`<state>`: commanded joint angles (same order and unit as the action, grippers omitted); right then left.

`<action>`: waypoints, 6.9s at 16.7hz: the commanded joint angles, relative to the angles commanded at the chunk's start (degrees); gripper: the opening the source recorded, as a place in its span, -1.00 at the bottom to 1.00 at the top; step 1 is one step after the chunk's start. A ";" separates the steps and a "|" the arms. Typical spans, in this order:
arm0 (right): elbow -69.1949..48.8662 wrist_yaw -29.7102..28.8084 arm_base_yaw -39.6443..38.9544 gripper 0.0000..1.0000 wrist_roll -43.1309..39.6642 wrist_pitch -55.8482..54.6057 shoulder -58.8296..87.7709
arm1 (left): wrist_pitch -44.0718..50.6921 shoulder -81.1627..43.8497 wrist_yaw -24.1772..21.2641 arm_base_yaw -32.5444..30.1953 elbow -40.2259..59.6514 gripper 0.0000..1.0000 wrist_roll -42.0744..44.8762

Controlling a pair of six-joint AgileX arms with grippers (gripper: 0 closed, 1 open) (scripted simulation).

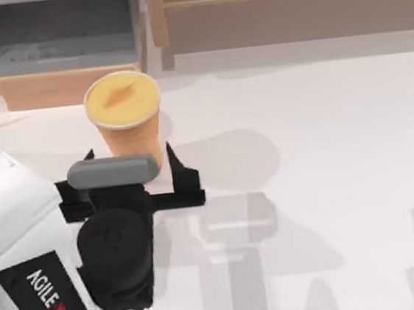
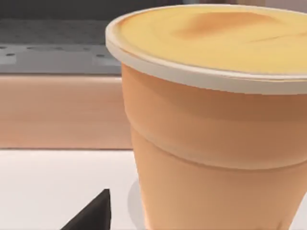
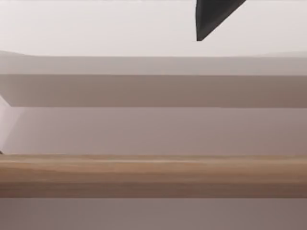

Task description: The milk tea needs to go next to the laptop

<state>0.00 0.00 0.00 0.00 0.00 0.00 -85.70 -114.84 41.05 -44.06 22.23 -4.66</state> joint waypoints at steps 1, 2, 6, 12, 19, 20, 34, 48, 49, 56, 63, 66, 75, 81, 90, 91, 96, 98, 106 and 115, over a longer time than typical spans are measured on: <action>0.00 0.00 0.00 1.00 0.00 0.00 0.00 | 0.74 -1.00 -1.34 1.32 1.88 1.00 0.21; 0.00 0.00 0.00 1.00 0.00 0.00 0.00 | 1.57 -2.07 -2.78 2.76 3.91 1.00 0.42; 0.00 0.00 0.00 1.00 0.00 0.00 0.00 | 4.39 -5.46 -7.57 7.54 10.47 1.00 1.07; 0.00 0.00 0.00 1.00 0.00 0.00 0.00 | 4.63 -5.74 -7.98 7.96 10.96 0.70 1.12; 0.00 0.00 0.00 1.00 0.00 0.00 0.00 | 4.63 -5.74 -7.98 7.96 10.96 -0.36 1.12; 0.00 0.00 0.00 1.00 0.00 0.00 0.00 | 4.63 -5.74 -7.98 7.96 10.96 -0.51 1.12; 0.00 0.00 0.00 1.00 0.00 0.00 0.00 | 5.15 -5.07 -7.98 7.86 10.89 -1.00 1.20; 0.00 0.00 0.00 1.00 0.00 0.00 0.00 | 4.47 0.55 -9.45 11.81 12.04 -1.00 1.73; 0.00 0.00 0.00 1.00 0.00 0.00 0.00 | 3.76 1.68 -10.21 13.49 11.93 -1.00 1.95; 0.00 0.00 0.00 1.00 0.00 0.00 0.00 | 2.64 8.42 -19.09 27.05 7.34 -1.00 4.11; 0.00 0.00 0.00 1.00 0.00 0.00 0.00 | 7.53 12.59 -30.58 36.70 0.96 -1.00 5.28; 0.00 0.00 0.00 1.00 0.00 0.00 0.00 | 9.99 13.76 -34.97 38.38 -0.40 -1.00 5.10; 0.00 0.00 0.00 1.00 0.00 0.00 0.00 | 12.10 14.73 -38.26 38.56 -1.00 -1.00 4.85; 0.00 0.00 0.00 1.00 0.00 0.00 0.00 | 8.66 12.70 -38.45 38.48 -0.31 -1.00 4.75; 0.00 0.00 0.00 1.00 0.00 0.00 0.00 | 0.97 6.16 -38.49 38.67 -0.58 -1.00 4.79; 0.00 0.00 0.00 1.00 0.00 0.00 0.00 | 0.60 5.56 -38.50 38.68 -0.83 -1.00 4.76; 0.00 0.00 0.00 1.00 0.00 0.00 0.00 | 0.60 4.07 -38.52 38.70 -1.90 -1.00 4.70; 0.00 0.00 0.00 1.00 0.00 0.00 0.00 | 0.60 4.07 -38.52 38.70 -1.90 -1.00 4.70; 0.00 0.00 0.00 1.00 0.00 0.00 0.00 | 0.60 4.07 -38.52 38.70 -1.90 0.21 4.70; 0.00 0.00 0.00 1.00 0.00 0.00 0.00 | 0.60 4.07 -38.52 38.70 -1.90 1.00 4.70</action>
<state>0.00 0.00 0.00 0.00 0.00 0.00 -85.10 -110.77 2.53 -5.36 20.33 0.04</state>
